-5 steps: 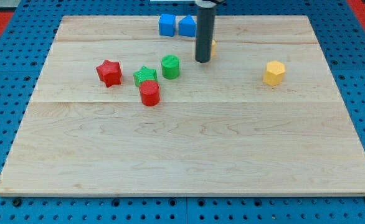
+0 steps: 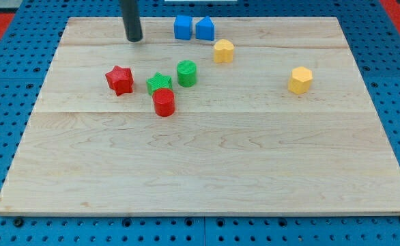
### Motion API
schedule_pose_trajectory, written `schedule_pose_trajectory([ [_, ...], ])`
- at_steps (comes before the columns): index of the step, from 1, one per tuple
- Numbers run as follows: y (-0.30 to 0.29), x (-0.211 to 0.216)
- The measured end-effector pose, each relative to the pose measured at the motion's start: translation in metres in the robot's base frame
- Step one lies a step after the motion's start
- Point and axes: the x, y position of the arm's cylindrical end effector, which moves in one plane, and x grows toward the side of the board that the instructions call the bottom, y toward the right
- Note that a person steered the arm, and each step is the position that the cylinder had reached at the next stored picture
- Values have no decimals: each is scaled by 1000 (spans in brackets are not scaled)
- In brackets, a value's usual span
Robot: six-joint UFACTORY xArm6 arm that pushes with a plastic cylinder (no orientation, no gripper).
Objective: Move your arm to the top left of the board
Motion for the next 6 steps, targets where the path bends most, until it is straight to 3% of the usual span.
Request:
schedule_pose_trajectory([
  [3,-96,-55],
  [6,-128,-55],
])
